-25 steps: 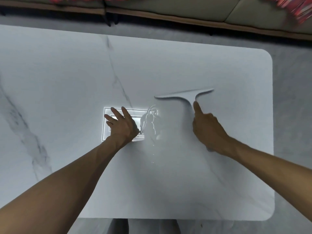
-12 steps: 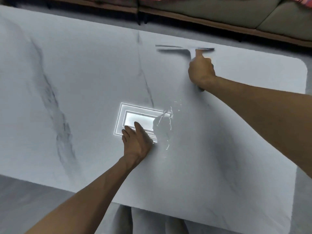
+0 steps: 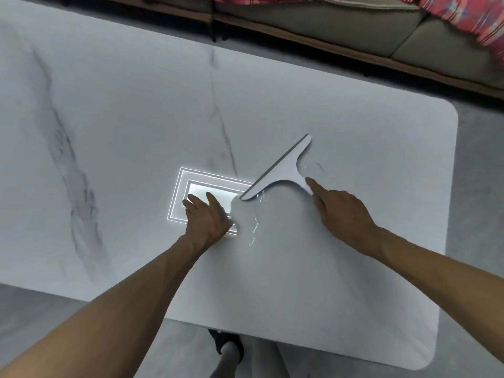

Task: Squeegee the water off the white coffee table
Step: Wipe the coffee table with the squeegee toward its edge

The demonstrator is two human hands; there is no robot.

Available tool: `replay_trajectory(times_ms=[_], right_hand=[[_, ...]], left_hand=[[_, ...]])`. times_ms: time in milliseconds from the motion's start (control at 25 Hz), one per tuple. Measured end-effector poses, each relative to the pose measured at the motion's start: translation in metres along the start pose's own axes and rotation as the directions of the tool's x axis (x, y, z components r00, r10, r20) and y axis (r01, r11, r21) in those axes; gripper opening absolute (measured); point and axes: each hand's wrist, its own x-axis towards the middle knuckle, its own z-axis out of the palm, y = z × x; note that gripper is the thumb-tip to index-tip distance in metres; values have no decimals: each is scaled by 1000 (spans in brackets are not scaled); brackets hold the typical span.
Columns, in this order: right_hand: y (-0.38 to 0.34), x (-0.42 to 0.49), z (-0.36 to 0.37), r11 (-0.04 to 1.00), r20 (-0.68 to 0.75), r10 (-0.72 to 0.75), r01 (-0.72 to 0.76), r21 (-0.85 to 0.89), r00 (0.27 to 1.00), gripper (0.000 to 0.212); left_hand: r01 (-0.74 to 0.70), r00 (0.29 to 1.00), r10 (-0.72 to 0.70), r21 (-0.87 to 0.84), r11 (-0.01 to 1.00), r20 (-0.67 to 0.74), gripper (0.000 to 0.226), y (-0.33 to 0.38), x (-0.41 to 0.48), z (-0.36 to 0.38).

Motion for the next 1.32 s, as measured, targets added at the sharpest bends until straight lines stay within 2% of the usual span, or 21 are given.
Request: replay_trajectory(times_ms=[120, 240, 360, 520, 600, 680, 760, 840, 920, 960, 1000, 1080, 1160, 1200, 1280, 1320], right_hand=[[10, -46, 0, 998, 84, 34, -31, -46, 996, 49], [10, -85, -12, 996, 164, 76, -65, -67, 984, 48], [8, -98, -38, 991, 125, 131, -130, -12, 984, 46], [6, -36, -80, 967, 41, 204, -208, 147, 978, 38], [7, 17, -94, 930, 11, 285, -279, 239, 959, 32], [10, 75, -102, 877, -24, 362, -332, 347, 932, 27], [13, 125, -109, 839, -51, 398, -341, 424, 916, 29], [18, 160, -113, 846, -55, 389, -333, 417, 919, 32], [23, 178, -112, 881, -42, 350, -314, 353, 936, 24], [26, 180, -109, 910, -52, 314, -285, 302, 948, 20], [29, 176, -103, 936, -64, 274, -251, 247, 959, 18], [39, 149, -86, 975, -85, 190, -178, 134, 978, 26], [48, 103, -65, 988, -96, 137, -128, 91, 986, 38], [51, 76, -54, 987, -92, 128, -118, 107, 988, 41], [52, 19, -35, 982, -40, 124, -116, 150, 992, 46], [54, -9, -29, 982, -3, 117, -116, 147, 993, 47]], left_hand=[[-27, 999, 26, -48, 998, -23, 70, -7, -3, -1], [-76, 997, 75, -14, 997, -27, 59, -24, -21, 7], [-117, 991, 121, 66, 991, -50, 62, -43, -42, 34], [-69, 989, 79, 81, 994, -126, 71, -40, -43, 52], [-31, 994, 43, 118, 992, -102, 74, -29, -35, 57], [-4, 999, 8, 89, 996, -48, 75, -15, -27, 61], [83, 995, -85, -32, 996, -56, 74, -2, -24, 59], [136, 988, -143, -99, 986, -63, 74, 5, -26, 51], [142, 988, -151, -177, 974, -40, 68, 12, -25, 41], [186, 979, -199, -242, 952, -30, 63, 15, -23, 37], [212, 976, -217, -228, 950, 1, 57, 17, -26, 35], [218, 976, -217, -86, 972, 21, 51, 18, -26, 33], [226, 974, -227, -18, 974, -28, 53, 16, -35, 36], [221, 973, -222, -23, 975, -67, 53, 16, -35, 39], [230, 970, -236, -93, 969, -55, 50, 19, -37, 33], [247, 963, -261, -188, 951, -58, 49, 20, -40, 30]])
